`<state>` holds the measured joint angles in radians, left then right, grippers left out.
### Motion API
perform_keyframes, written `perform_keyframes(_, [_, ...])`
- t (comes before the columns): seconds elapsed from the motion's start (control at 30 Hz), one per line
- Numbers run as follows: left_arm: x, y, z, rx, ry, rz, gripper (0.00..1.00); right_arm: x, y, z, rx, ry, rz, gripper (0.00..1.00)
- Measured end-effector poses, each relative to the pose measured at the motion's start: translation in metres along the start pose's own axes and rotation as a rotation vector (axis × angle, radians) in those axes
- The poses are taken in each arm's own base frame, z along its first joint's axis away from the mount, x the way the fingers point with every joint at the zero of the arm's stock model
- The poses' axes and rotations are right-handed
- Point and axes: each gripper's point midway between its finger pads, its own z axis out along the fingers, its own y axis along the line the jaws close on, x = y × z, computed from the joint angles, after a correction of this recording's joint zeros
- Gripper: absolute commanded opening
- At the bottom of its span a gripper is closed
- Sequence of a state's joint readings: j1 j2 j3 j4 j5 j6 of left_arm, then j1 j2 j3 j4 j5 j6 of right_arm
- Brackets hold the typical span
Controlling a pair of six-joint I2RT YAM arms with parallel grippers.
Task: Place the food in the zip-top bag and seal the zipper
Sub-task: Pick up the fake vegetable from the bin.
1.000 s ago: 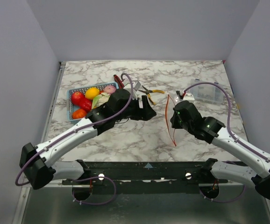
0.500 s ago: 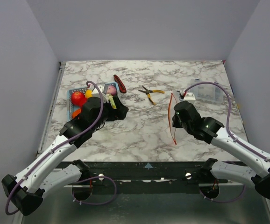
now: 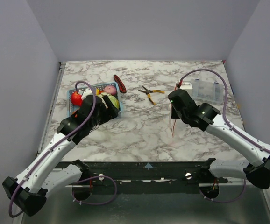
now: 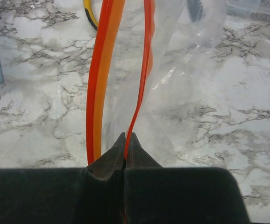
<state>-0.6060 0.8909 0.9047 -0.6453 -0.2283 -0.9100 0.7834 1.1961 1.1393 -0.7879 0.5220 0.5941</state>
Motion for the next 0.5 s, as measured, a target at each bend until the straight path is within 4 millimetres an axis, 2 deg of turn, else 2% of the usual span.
perform_keyframes(0.07, [-0.019, 0.001, -0.006, -0.032, -0.017, 0.012, 0.85, -0.006, -0.002, -0.005, 0.012, -0.003, -0.011, 0.0])
perform_keyframes(0.2, [-0.061, -0.008, -0.01, -0.093, -0.046, 0.057, 0.88, -0.007, -0.016, -0.013, 0.064, 0.011, -0.046, 0.0])
perform_keyframes(0.3, [-0.09, 0.003, 0.002, -0.171, -0.058, 0.047, 0.87, -0.001, -0.03, -0.017, 0.119, 0.034, -0.082, 0.0])
perform_keyframes(0.4, [-0.1, 0.032, 0.019, -0.271, -0.01, 0.016, 0.86, 0.005, -0.042, -0.02, 0.166, 0.059, -0.119, 0.0])
perform_keyframes(0.5, [-0.102, 0.043, 0.033, -0.32, 0.044, 0.013, 0.86, 0.003, -0.049, -0.028, 0.19, 0.072, -0.144, 0.0])
